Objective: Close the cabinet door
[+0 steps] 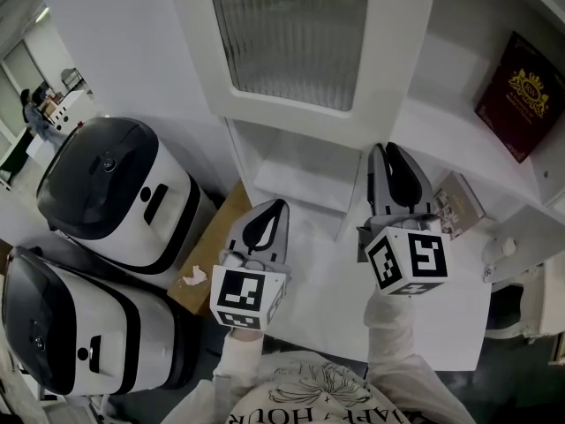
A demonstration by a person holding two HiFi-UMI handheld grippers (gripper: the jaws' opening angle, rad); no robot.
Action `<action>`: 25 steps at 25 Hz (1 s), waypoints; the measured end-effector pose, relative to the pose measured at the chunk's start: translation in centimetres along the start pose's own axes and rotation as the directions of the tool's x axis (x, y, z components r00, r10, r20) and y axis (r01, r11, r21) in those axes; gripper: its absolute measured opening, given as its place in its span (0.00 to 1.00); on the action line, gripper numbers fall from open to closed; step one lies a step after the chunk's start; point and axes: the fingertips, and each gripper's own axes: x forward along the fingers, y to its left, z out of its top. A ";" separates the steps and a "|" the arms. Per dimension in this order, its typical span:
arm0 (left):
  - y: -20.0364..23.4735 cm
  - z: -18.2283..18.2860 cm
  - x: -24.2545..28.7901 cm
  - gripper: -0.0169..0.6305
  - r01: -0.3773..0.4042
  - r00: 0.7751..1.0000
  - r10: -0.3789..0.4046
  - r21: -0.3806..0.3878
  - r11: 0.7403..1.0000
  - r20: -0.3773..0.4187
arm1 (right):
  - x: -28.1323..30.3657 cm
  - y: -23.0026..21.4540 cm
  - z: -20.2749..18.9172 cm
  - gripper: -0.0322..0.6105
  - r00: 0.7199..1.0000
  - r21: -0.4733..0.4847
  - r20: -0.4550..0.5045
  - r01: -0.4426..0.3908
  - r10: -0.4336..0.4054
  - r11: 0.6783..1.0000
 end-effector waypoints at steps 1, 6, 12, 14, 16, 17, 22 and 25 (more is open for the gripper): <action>0.0 0.0 0.1 0.03 0.002 1.000 -0.002 0.000 1.000 0.000 | 0.1 -0.1 0.0 0.16 1.000 0.001 -0.001 -0.001 0.001 1.000; -0.2 -0.1 0.5 0.03 0.009 1.000 -0.009 -0.001 1.000 -0.002 | 0.4 -0.4 -0.1 0.16 1.000 -0.001 -0.004 0.001 -0.001 1.000; 0.2 0.1 0.3 0.03 -0.002 1.000 0.002 -0.001 1.000 0.002 | 0.8 -0.8 -0.2 0.16 1.000 0.004 -0.002 0.009 -0.009 1.000; 0.5 0.3 0.0 0.03 -0.008 1.000 0.008 0.001 1.000 0.006 | 0.8 -0.7 -0.2 0.16 1.000 0.008 -0.001 0.011 -0.011 1.000; 0.8 0.4 -0.2 0.03 -0.015 1.000 0.015 0.002 1.000 0.010 | 0.8 -0.7 -0.2 0.16 1.000 0.011 0.000 0.015 -0.015 1.000; 1.0 0.4 -0.4 0.03 -0.018 1.000 0.018 0.002 1.000 0.010 | 0.8 -0.6 -0.2 0.16 1.000 0.012 0.000 0.017 -0.017 1.000; 1.5 0.3 -1.0 0.03 -0.033 0.999 0.033 -0.001 0.999 0.011 | 0.9 -0.6 -0.3 0.16 0.999 0.011 -0.003 0.034 -0.034 0.999; 1.8 0.4 -1.5 0.03 -0.046 0.999 0.046 0.002 0.999 0.015 | 0.8 -0.8 -0.3 0.16 0.999 0.018 -0.002 0.045 -0.045 0.999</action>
